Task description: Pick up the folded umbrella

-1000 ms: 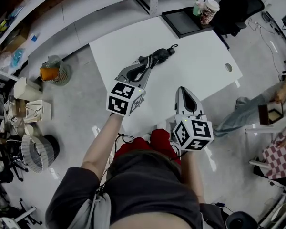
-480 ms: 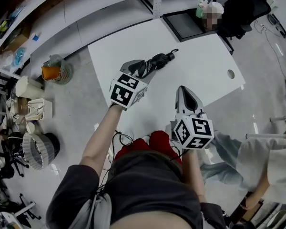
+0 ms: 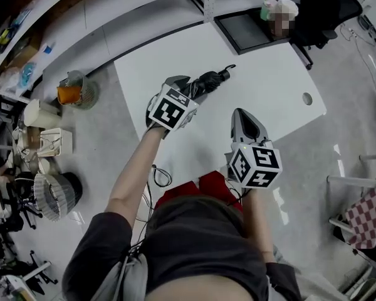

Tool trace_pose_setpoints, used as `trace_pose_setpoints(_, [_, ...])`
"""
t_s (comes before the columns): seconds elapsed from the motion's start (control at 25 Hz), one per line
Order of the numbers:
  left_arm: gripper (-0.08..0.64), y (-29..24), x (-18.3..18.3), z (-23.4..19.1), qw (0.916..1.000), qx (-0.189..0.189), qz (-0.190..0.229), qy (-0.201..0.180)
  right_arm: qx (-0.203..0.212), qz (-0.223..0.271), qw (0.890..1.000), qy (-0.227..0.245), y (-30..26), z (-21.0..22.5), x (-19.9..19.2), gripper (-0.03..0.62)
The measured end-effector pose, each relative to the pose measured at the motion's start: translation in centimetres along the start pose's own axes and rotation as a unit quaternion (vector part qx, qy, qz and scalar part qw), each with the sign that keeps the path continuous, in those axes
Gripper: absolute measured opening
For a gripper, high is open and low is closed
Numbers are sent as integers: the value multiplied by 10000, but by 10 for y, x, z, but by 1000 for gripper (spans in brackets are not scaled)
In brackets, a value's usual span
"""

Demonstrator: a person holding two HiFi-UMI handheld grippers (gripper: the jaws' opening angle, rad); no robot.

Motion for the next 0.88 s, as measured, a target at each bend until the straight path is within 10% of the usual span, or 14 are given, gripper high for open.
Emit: trace_pose_setpoints(0.88, [275,-74,-23,-12,9897,-332,-1309,-473,165,-367,9992,-5,-36,25,-4,18])
Point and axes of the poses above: the fingertips, and each gripper's own axes: y backward along the fingers, z to its right, x out of its top, the point moved 3 cm from there along y, backward along the fingers, and after that the axes turned 3 degrees about -y, right-handed, at the moved point
